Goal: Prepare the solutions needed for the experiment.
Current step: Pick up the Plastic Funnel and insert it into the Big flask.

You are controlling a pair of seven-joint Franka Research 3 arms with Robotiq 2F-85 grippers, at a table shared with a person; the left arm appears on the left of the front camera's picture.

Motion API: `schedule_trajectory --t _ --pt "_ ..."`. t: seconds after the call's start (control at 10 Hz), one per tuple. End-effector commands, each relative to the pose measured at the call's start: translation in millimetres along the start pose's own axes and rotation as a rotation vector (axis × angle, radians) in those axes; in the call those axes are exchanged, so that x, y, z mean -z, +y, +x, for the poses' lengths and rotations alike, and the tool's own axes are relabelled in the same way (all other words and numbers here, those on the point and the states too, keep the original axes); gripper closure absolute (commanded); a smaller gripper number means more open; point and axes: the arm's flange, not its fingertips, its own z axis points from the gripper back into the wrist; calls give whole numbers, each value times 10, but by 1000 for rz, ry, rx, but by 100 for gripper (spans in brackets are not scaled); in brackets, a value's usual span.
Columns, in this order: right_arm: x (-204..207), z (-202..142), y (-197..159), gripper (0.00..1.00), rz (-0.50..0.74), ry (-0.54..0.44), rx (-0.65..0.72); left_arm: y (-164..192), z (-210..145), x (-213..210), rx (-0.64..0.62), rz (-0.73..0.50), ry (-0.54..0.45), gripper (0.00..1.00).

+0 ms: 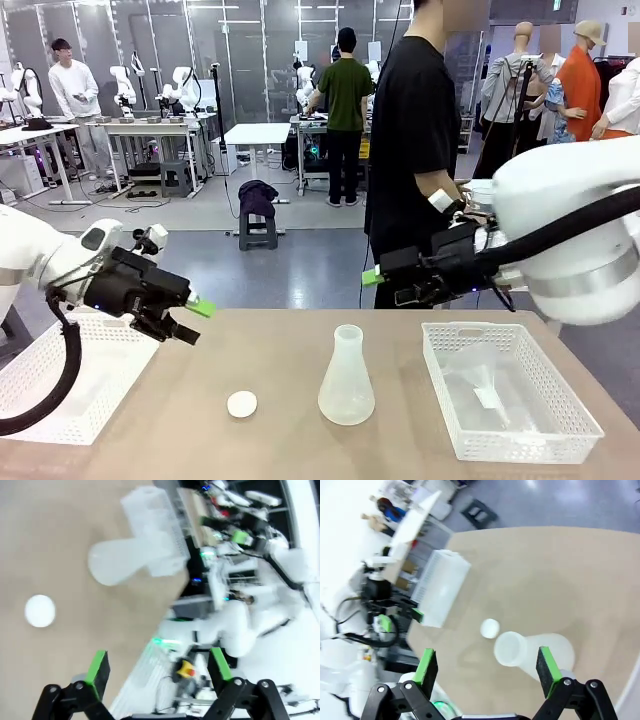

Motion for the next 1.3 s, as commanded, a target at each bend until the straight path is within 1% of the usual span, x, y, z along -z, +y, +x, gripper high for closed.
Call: schedule_trajectory --t 0.0,0.1,0.2,0.3,0.5,0.6,0.7,0.8,0.9,1.0,1.1,1.2 --pt "274 65 -326 0 172 -34 93 392 288 89 -139 -185 60 0" --pt "307 72 -369 0 200 -60 153 430 286 98 -175 -285 53 0" --pt "346 73 -382 0 215 -78 194 456 276 107 -201 -329 40 0" --pt "22 51 -263 0 141 -19 121 209 16 -26 -113 -218 45 0" --pt "22 51 -263 0 141 -19 121 209 16 -26 -113 -218 45 0" --pt "88 58 -339 0 178 -26 163 377 25 105 -177 -288 57 0" --pt "120 61 -383 0 285 16 214 434 79 95 -156 -390 90 0" --pt "138 56 -449 0 338 13 265 541 128 45 -194 -505 58 0" --pt "140 47 -493 0 390 1 318 662 132 -36 -276 -547 -31 0" --pt "143 51 -537 0 410 -15 354 746 114 -121 -272 -603 -83 0" --pt "145 48 -574 0 427 -31 379 820 67 -223 -275 -616 -118 0" --pt "131 41 -612 0 436 -46 407 879 27 -280 -274 -613 -130 0"
